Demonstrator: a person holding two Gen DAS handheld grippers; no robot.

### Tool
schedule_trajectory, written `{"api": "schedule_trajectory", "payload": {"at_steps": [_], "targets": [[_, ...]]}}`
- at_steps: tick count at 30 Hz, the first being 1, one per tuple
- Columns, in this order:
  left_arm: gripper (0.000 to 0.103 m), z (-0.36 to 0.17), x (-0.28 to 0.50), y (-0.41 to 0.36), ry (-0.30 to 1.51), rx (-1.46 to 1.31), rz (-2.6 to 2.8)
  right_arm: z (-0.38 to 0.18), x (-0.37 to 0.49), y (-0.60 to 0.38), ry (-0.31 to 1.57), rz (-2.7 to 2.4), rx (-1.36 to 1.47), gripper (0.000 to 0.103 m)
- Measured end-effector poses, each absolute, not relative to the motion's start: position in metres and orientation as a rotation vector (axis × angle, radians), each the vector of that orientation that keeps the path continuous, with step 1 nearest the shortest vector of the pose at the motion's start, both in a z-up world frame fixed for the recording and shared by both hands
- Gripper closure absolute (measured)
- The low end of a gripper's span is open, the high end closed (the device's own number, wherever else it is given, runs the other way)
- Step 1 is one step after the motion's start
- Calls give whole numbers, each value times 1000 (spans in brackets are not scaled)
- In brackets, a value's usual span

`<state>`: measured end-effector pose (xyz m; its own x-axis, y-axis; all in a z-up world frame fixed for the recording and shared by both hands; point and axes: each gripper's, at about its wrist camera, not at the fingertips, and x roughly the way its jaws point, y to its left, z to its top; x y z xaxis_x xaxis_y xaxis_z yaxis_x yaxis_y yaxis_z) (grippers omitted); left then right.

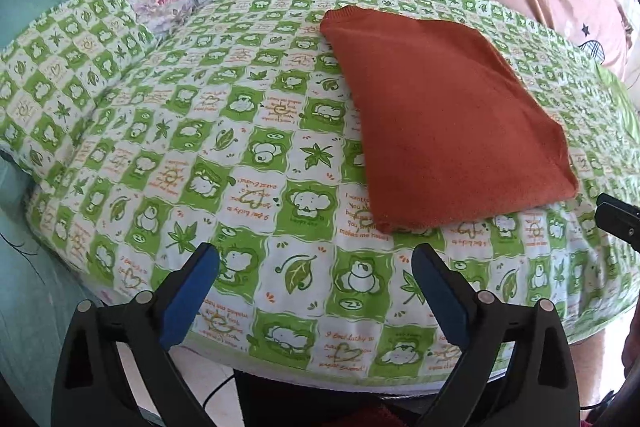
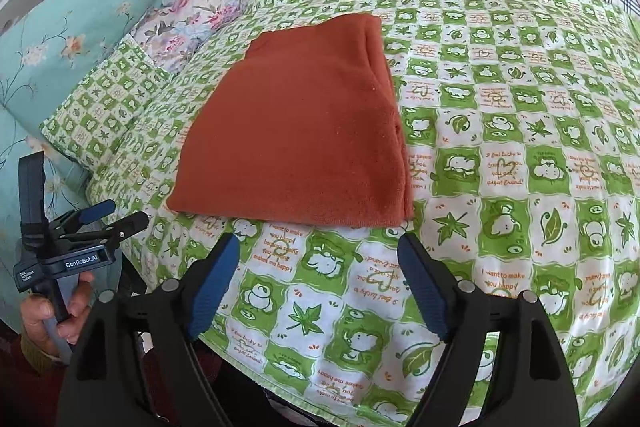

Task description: Fold small clothes

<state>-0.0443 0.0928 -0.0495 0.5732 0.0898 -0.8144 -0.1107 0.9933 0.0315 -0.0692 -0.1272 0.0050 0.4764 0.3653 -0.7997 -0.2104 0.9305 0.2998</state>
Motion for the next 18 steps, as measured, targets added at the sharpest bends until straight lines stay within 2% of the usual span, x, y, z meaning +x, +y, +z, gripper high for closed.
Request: {"api": "schedule_trajectory", "payload": {"at_steps": [18], "targets": [[1,-26,-7,75,909,44,115,7,-44,-130,1009,366,187,17]]}}
